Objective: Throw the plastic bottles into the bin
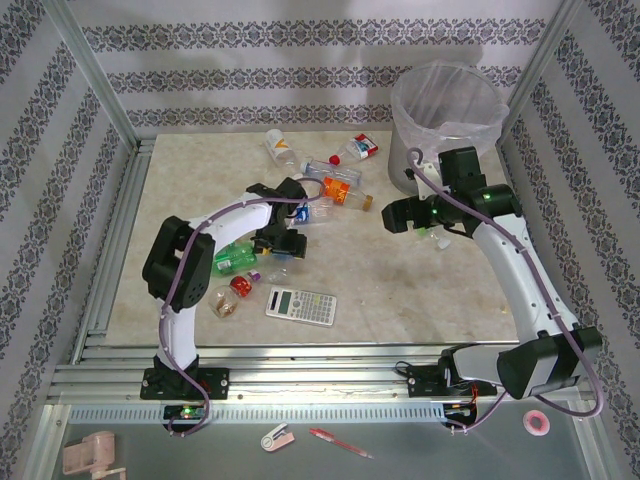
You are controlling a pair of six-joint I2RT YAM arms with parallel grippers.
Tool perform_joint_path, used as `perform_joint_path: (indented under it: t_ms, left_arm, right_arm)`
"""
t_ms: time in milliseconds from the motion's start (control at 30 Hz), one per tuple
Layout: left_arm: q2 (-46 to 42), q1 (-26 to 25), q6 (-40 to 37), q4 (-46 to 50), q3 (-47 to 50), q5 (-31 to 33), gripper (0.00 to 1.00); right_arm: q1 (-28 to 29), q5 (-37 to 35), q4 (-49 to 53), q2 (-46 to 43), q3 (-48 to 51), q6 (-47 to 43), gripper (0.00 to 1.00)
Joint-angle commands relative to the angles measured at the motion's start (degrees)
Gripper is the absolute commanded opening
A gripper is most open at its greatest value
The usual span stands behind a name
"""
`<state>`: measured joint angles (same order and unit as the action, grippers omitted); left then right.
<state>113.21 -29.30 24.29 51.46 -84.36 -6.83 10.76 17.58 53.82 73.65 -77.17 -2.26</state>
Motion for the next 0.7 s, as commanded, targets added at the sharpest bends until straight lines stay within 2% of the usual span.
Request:
perform_joint_path:
  t_ms: [0, 200, 367, 500, 667]
  left_arm:
    - [1.47, -0.67, -0.10, 0.74, -0.84, -0.06, 0.77]
    - [2.09, -1.23, -1.47, -1.07, 0.68, -1.92, 0.61]
    - [-1.77, -1.55, -3.07, -4.15, 3.13, -2.30, 0.51]
    - [-6.72, -1.70, -3.91, -7.63, 4.56, -3.43, 0.49]
    - [-13.98, -2.15, -5.54, -12.83, 6.17, -4.61, 0.49]
  right_arm:
    - [0.75, 1.58, -0.88, -1.40, 0.88, 1.35, 0.95]
    - [0.75, 0.94, -1.53, -1.14, 1.08, 2.08, 0.95]
    - [0.15, 1.75, -3.64, -1.23, 1.86, 3.28, 0.95]
    - [-0.42, 2.59, -5.18, -1.29, 2.31, 4.52, 0.95]
    - [-2.38, 7.63, -9.47, -2.30, 3.81, 8.21, 0.95]
